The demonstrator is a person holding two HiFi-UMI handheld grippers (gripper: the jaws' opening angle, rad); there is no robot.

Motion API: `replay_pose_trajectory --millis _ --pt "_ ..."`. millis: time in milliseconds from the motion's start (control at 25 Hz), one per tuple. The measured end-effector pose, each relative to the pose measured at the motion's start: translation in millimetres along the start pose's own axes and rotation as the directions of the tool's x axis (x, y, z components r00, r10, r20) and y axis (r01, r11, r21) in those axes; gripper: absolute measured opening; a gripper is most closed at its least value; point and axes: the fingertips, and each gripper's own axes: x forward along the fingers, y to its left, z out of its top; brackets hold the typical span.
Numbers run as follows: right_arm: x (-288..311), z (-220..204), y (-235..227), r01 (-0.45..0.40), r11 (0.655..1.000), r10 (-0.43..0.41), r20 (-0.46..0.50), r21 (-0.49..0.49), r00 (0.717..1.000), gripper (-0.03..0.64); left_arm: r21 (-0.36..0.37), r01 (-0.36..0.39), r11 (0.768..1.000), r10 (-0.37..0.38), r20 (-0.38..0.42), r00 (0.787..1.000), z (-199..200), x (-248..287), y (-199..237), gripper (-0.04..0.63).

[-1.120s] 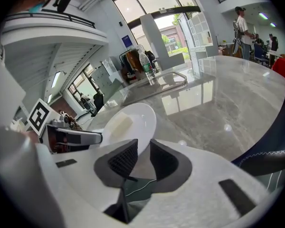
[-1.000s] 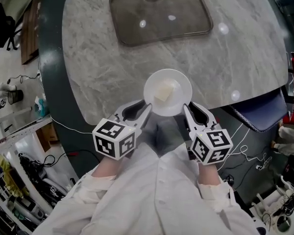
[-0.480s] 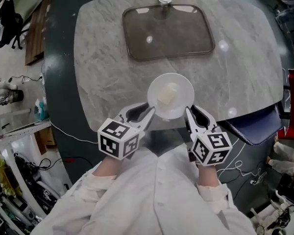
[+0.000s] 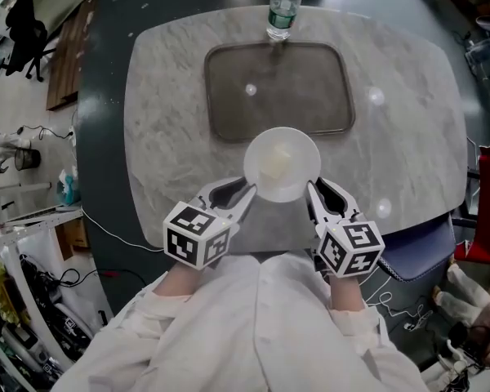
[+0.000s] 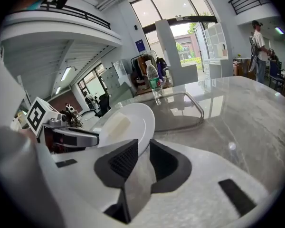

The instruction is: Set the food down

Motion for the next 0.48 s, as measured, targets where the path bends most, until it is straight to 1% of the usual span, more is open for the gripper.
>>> replay_pose_trajectory --millis 280,480 --pt "39 40 -20 -0.037 0.999 0.037 -0.012 0.008 0.999 0.064 -0.021 -0.033 0.999 0.033 0.014 0.999 43 27 27 0.09" --pt "67 61 -36 -0.061 0.998 0.061 -0.037 -0.001 0.997 0.064 -0.027 -0.053 0.998 0.053 0.008 0.999 65 47 44 0.089"
